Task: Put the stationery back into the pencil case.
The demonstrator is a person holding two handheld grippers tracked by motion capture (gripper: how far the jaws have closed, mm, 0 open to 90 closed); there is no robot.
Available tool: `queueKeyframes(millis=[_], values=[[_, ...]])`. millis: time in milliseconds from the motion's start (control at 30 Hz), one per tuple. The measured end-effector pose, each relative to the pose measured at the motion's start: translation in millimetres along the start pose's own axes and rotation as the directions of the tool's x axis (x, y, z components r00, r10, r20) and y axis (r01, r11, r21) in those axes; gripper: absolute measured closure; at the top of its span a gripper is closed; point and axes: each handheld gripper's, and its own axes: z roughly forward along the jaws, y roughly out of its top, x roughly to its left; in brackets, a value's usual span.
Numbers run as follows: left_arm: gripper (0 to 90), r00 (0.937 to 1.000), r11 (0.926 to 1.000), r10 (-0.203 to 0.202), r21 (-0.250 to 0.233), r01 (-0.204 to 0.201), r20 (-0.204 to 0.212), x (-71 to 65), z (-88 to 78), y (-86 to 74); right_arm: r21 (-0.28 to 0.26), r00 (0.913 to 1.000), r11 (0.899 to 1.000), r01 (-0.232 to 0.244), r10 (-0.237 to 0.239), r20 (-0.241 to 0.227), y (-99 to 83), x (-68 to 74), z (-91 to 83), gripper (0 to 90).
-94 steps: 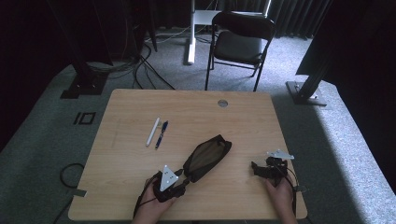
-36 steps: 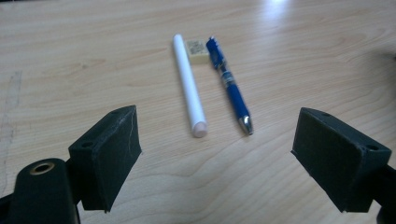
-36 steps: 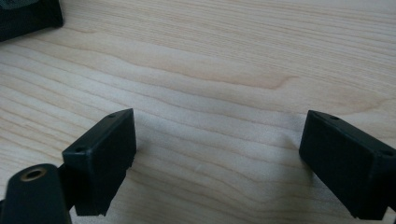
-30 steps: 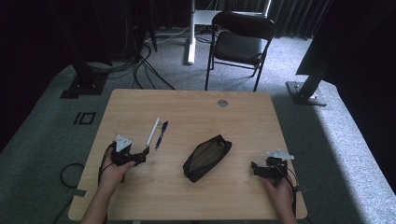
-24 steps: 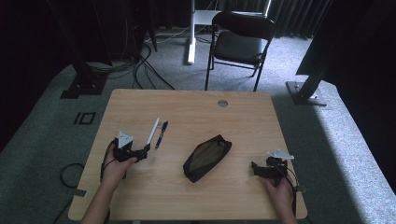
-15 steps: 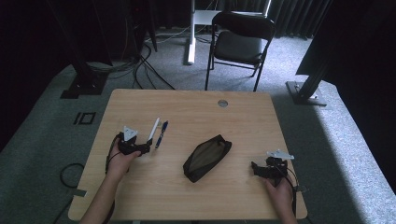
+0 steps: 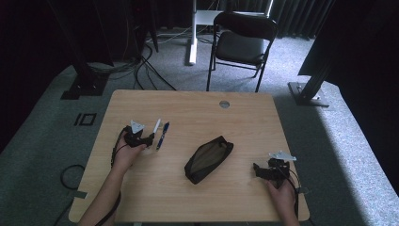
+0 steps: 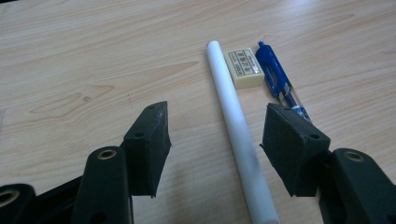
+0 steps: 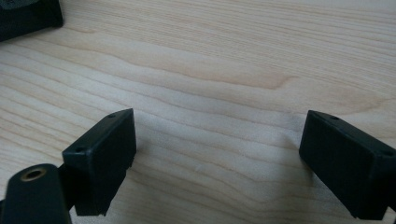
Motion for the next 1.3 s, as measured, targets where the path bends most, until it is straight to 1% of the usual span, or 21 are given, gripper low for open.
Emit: queueKeyframes(millis=[67, 133, 167, 233, 333, 367, 433, 467, 500, 567, 633, 700, 767, 800, 833, 933, 967, 1067, 1167, 1233, 1300], values=[[43.5, 0.9998, 0.9998, -0.015, -0.014, 0.015, 0.012, -1.3, 3.7, 3.1, 0.0, 1.0, 1.0, 0.0, 0.0, 0.0, 0.0, 0.0, 0.0, 10.6], [43.4, 0.9998, 0.9998, -0.014, -0.013, 0.014, 0.012, -2.0, 5.8, 4.7, 0.0, 1.0, 1.0, 0.0, 0.0, 0.0, 0.0, 0.0, 0.0, 10.6], [43.4, 0.9999, 0.9997, 0.009, 0.022, -0.01, 0.008, -3.3, 9.8, 7.9, 0.0, 1.0, 1.0, 0.0, 0.0, 0.0, 0.0, 0.0, 0.0, 10.6], [45.3, 0.9998, 0.9977, 0.021, 0.065, -0.021, -0.005, -3.6, 14.1, 10.9, 0.0, 1.0, 1.0, 0.0, 0.0, 0.0, 0.0, 0.0, 0.0, 10.6], [51.0, 0.9997, 0.9949, 0.023, 0.098, -0.022, -0.006, -3.9, 19.4, 12.8, 0.0, 1.0, 1.0, 0.0, 0.0, 0.0, 0.0, 0.0, 0.0, 10.6], [52.6, 0.9997, 0.9946, 0.025, 0.101, -0.025, -0.006, -4.5, 21.2, 13.3, 0.0, 1.0, 1.0, 0.0, 0.0, 0.0, 0.0, 0.0, 0.0, 10.6], [57.6, 0.9998, 0.9927, 0.021, 0.119, -0.02, -0.004, -5.8, 23.8, 14.4, 0.0, 1.0, 1.0, 0.0, 0.0, 0.0, 0.0, 0.0, 0.0, 10.6], [57.6, 1.0, 0.9923, 0.006, 0.124, -0.005, -0.005, -6.0, 24.9, 14.7, 0.0, 1.0, 1.0, 0.0, 0.0, 0.0, 0.0, 0.0, 0.0, 10.6], [60.8, 0.9999, 0.9915, -0.014, 0.129, 0.015, -0.002, -6.0, 25.6, 15.6, 0.0, 1.0, 1.0, 0.0, 0.0, 0.0, 0.0, 0.0, 0.0, 10.6], [61.4, 0.9996, 0.9916, -0.027, 0.126, 0.029, -0.01, -4.3, 27.0, 16.2, 0.0, 1.0, 1.0, 0.0, 0.0, 0.0, 0.0, 0.0, 0.0, 10.6], [62.7, 0.9989, 0.9905, -0.047, 0.129, 0.047, -0.002, -2.8, 27.8, 16.6, 0.0, 1.0, 1.0, 0.0, 0.0, 0.0, 0.0, 0.0, 0.0, 10.6], [66.5, 0.9977, 0.9895, -0.068, 0.127, 0.068, -0.001, -2.0, 28.1, 16.7, 0.0, 1.0, 1.0, 0.0, 0.0, 0.0, 0.0, 0.0, 0.0, 10.6], [75.1, 0.997, 0.9892, -0.077, 0.125, 0.077, -0.009, -1.1, 28.3, 16.7, 0.0, 1.0, 1.0, 0.0, 0.0, 0.0, 0.0, 0.0, 0.0, 10.6], [78.2, 0.9956, 0.9886, -0.092, 0.118, 0.093, -0.013, -0.3, 28.2, 15.9, 0.0, 1.0, 1.0, 0.0, 0.0, 0.0, 0.0, 0.0, 0.0, 10.6], [79.0, 0.9943, 0.9879, -0.105, 0.113, 0.106, -0.018, 0.1, 28.0, 15.1, 0.0, 1.0, 1.0, 0.0, 0.0, 0.0, 0.0, 0.0, 0.0, 10.6], [79.1, 0.995, 0.9891, -0.085, 0.116, 0.091, -0.053, 1.2, 26.4, 14.5, 0.0, 1.0, 1.0, 0.0, 0.0, 0.0, 0.0, 0.0, 0.0, 10.6], [79.1, 0.9943, 0.9892, -0.086, 0.113, 0.093, -0.064, 2.3, 25.1, 14.4, 0.0, 1.0, 1.0, 0.0, 0.0, 0.0, 0.0, 0.0, 0.0, 10.6], [79.1, 0.9913, 0.9897, -0.112, 0.082, 0.117, -0.069, 7.3, 18.0, 16.5, 0.0, 1.0, 1.0, 0.0, 0.0, 0.0, 0.0, 0.0, 0.0, 10.6], [79.1, 0.9921, 0.9911, -0.111, 0.068, 0.115, -0.058, 9.9, 9.6, 20.3, 0.0, 1.0, 1.0, 0.0, 0.0, 0.0, 0.0, 0.0, 0.0, 10.6], [79.1, 0.9928, 0.9915, -0.113, 0.061, 0.115, -0.041, 9.9, 3.2, 23.3, 0.0, 1.0, 1.0, 0.0, 0.0, 0.0, 0.0, 0.0, 0.0, 10.6], [79.1, 0.9949, 0.9937, -0.097, 0.054, 0.099, -0.029, 8.0, -2.5, 25.9, 0.0, 1.0, 1.0, 0.0, 0.0, 0.0, 0.0, 0.0, 0.0, 10.6]])
